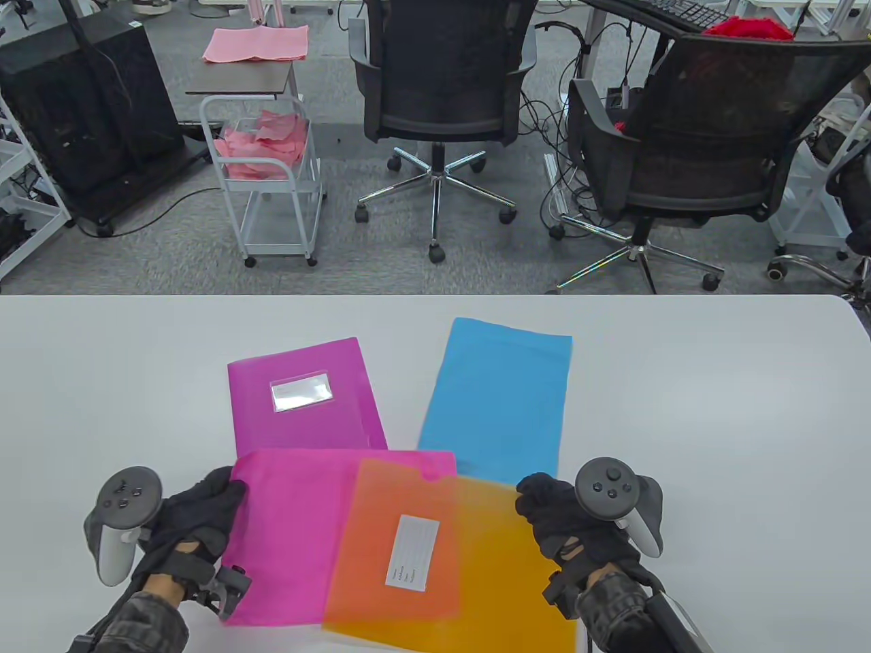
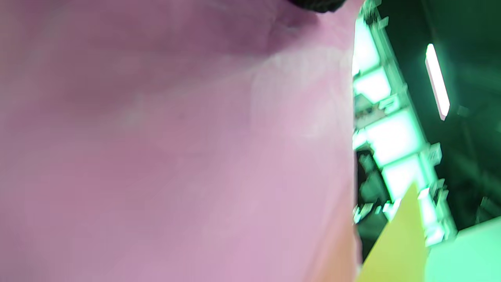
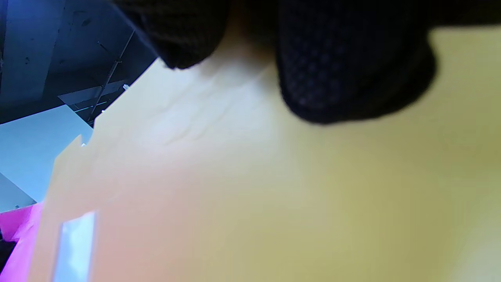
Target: Insert cardstock into L-shaped folders
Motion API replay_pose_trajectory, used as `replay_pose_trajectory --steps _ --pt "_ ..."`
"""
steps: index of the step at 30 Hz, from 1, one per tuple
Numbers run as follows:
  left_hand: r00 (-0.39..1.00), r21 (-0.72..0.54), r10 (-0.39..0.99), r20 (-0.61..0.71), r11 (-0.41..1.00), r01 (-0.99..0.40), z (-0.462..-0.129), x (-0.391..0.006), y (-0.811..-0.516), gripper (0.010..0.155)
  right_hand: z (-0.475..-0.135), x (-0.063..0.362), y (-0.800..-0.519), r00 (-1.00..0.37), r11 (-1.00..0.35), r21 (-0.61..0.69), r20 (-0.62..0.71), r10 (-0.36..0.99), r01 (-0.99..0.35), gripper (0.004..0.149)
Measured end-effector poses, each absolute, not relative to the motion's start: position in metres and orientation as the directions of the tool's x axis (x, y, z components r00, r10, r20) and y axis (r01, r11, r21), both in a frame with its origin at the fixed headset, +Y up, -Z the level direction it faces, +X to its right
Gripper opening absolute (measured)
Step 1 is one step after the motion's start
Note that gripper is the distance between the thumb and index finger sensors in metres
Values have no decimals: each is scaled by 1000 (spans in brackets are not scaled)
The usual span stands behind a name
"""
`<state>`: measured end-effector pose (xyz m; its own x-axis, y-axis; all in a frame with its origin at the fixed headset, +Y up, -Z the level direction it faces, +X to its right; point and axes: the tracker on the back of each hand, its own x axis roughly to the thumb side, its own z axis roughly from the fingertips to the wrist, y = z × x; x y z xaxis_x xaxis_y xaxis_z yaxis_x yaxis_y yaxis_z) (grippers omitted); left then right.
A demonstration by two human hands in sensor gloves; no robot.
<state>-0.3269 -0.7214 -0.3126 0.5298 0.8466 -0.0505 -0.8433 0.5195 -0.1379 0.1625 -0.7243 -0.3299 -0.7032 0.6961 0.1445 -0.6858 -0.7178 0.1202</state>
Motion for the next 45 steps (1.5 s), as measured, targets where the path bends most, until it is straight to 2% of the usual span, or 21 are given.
replay_pose_trajectory --steps 5,8,12,14,16,19,21,25,29,31,34,35,36,39,42,45 --pt "598 -243 802 1 580 -778 -310 -271 -737 44 -325 148 -719 -758 -776 68 177 628 -627 44" --pt "568 -319 823 -9 536 -781 -307 -261 -742 48 -324 146 -718 -746 -768 69 193 637 -637 44" --pt "608 -299 792 -54 568 -766 -308 -274 -739 68 -325 151 -715 -675 -711 95 249 695 -697 43" --pt "638 -367 763 -109 565 -739 -310 -284 -743 81 -327 154 -713 -641 -685 114 271 719 -720 43" --pt "609 -440 778 -156 497 -748 -310 -292 -751 91 -327 158 -711 -599 -649 121 287 748 -751 43" --pt "501 -554 832 -240 306 -774 -310 -290 -765 96 -327 161 -710 -572 -619 103 286 768 -779 43" --pt "430 -591 860 -275 202 -781 -308 -280 -771 93 -327 161 -710 -566 -608 90 281 775 -789 43" --pt "459 -588 859 -228 255 -768 -304 -260 -768 83 -325 157 -710 -606 -635 49 254 754 -771 43" --pt "445 -605 877 -184 256 -754 -299 -242 -767 89 -324 151 -711 -615 -644 51 245 749 -764 43" --pt "364 -644 905 -218 147 -751 -299 -242 -769 88 -324 152 -712 -628 -655 42 246 739 -754 43" --pt "125 -616 916 -381 -151 -773 -301 -248 -775 70 -326 158 -714 -595 -624 58 241 767 -780 43" --pt "95 -605 907 -410 -193 -772 -302 -249 -775 62 -326 158 -715 -585 -614 64 242 774 -787 43" --pt "101 -596 907 -409 -182 -782 -303 -250 -774 51 -327 159 -715 -575 -607 78 242 781 -791 43" --pt "310 -587 914 -263 103 -803 -304 -249 -766 42 -326 154 -715 -573 -607 89 246 782 -790 43" --pt "327 -559 912 -248 141 -817 -302 -244 -764 41 -324 150 -715 -593 -627 81 251 765 -775 43" --pt "365 -590 907 -208 181 -787 -304 -246 -763 47 -324 151 -715 -601 -632 79 240 762 -771 43"
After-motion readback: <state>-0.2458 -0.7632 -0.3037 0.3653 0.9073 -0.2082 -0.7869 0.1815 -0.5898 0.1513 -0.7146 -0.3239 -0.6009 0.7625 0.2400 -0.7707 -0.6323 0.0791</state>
